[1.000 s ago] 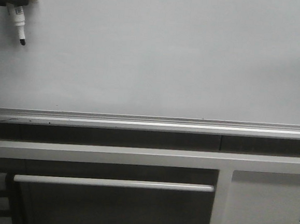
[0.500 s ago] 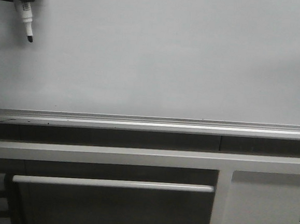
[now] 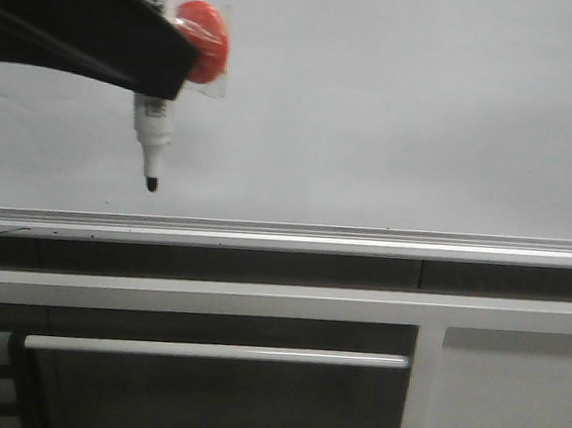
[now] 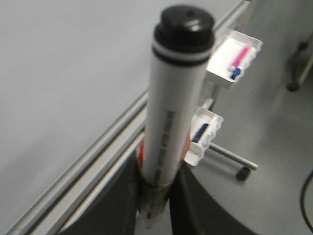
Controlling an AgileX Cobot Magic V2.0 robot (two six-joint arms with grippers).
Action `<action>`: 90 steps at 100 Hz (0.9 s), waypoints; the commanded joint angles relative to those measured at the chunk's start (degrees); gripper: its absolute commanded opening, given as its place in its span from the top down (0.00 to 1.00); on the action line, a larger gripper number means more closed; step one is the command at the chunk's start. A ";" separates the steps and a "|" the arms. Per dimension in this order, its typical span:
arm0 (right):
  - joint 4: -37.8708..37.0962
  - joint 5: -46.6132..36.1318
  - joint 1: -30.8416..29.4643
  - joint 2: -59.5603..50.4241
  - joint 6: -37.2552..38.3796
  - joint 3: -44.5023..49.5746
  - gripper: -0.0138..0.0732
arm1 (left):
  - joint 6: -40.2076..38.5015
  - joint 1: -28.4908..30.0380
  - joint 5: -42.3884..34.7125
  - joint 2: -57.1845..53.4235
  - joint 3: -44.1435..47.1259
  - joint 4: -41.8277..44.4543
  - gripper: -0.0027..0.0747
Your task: Write number 1 on whiteboard
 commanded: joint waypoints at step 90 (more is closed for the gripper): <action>14.32 24.44 6.43 27.87 -17.35 -24.02 0.46 | 5.25 -5.59 23.75 14.72 -17.87 -0.92 0.99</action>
